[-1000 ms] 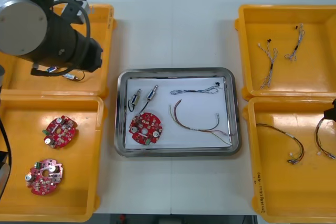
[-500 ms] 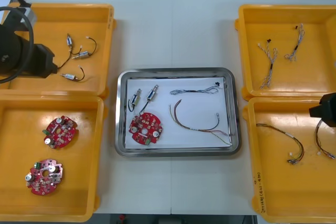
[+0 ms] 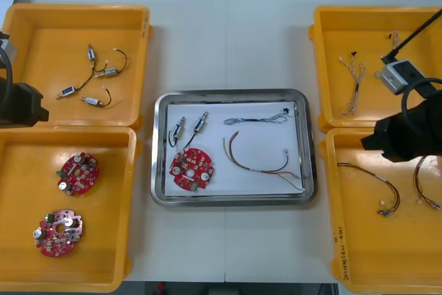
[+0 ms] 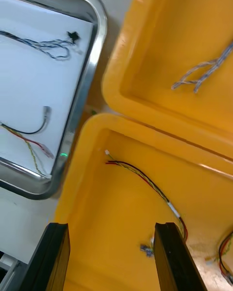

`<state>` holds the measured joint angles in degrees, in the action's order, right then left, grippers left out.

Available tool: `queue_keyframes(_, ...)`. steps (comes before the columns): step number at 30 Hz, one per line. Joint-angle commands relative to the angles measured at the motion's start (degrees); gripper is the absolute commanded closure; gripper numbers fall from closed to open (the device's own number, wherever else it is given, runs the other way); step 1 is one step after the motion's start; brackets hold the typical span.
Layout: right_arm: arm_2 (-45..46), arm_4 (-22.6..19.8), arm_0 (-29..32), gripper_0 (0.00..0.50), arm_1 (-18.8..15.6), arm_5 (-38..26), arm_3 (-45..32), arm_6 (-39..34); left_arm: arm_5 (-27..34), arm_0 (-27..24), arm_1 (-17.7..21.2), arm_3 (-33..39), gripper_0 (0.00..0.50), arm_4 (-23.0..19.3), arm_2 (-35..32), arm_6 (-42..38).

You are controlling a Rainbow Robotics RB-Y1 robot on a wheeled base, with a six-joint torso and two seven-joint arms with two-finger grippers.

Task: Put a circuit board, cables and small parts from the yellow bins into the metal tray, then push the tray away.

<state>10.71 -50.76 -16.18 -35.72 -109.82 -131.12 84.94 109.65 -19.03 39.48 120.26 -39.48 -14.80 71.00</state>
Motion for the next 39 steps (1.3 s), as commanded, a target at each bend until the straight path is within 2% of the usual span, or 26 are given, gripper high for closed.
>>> queue_keyframes(1,-7.6,0.0,-6.5,0.0,-1.7,-0.2,-1.9,-3.5,0.3,3.0,2.6,2.2,0.0,-3.4,-4.2,5.1)
queue_keyframes(10,-20.6,0.9,-13.0,0.0,-1.7,-0.2,-1.2,-3.1,0.3,6.6,3.3,4.5,0.0,-4.3,-5.4,4.9)
queue_keyframes(22,-35.6,2.6,-22.9,0.0,2.0,-0.2,4.8,-0.6,0.3,10.4,3.3,7.3,0.0,-6.1,-5.9,4.3)
queue_keyframes(31,-45.2,3.7,-26.7,0.0,2.1,-0.2,5.3,2.3,0.3,10.9,3.3,8.2,0.0,-6.8,-5.9,4.0)
queue_keyframes(39,-51.2,7.3,-27.2,0.0,4.3,-0.2,6.0,11.1,0.3,10.9,3.3,8.2,0.0,-6.8,-5.9,4.0)
